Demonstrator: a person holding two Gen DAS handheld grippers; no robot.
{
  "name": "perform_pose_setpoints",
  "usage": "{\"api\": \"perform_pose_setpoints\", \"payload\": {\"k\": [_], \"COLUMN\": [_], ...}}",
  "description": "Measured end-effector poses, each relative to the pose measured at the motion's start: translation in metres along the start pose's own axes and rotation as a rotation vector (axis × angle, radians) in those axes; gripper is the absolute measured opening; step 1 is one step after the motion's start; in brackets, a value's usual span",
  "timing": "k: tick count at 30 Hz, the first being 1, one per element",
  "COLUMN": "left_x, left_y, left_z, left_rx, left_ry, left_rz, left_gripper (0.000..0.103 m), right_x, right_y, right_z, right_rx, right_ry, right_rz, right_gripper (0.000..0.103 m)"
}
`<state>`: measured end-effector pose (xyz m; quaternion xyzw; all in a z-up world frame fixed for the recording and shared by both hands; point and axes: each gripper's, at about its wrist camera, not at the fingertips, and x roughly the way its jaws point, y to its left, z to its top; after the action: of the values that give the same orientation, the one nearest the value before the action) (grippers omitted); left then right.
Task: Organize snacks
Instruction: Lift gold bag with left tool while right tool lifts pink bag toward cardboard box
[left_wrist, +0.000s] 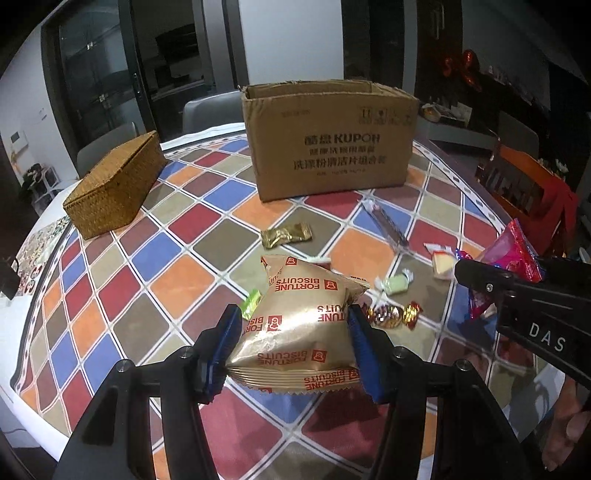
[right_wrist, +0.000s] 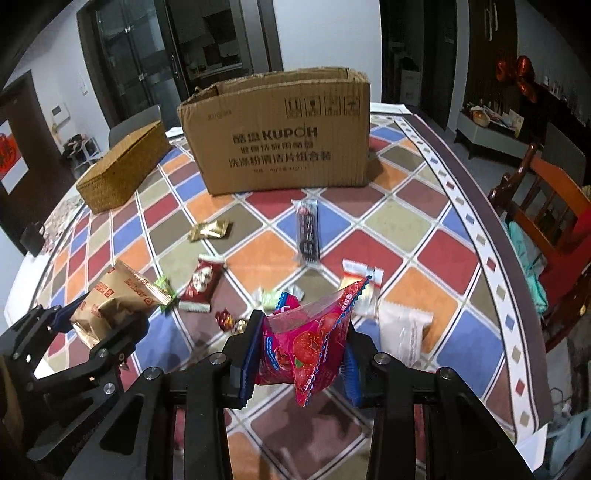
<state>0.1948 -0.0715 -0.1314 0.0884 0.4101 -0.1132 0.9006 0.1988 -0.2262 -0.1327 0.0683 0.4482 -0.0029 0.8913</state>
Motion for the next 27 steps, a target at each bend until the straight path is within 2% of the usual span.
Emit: {"api": "perform_pose_setpoints", "payload": {"k": [27], "left_x": [-0.014], "left_y": [0.021], "left_z": [0.080], "left_rx": [-0.067], "left_ry": [-0.095], "left_rz": [0.053], "left_gripper": [0.057], "right_x": [-0.023], "right_y": [0.001], "right_z": [0.073], "right_rx": [-0.018], "right_ry": [-0.137], "right_rz": [-0.019], "right_gripper": [0.039]}}
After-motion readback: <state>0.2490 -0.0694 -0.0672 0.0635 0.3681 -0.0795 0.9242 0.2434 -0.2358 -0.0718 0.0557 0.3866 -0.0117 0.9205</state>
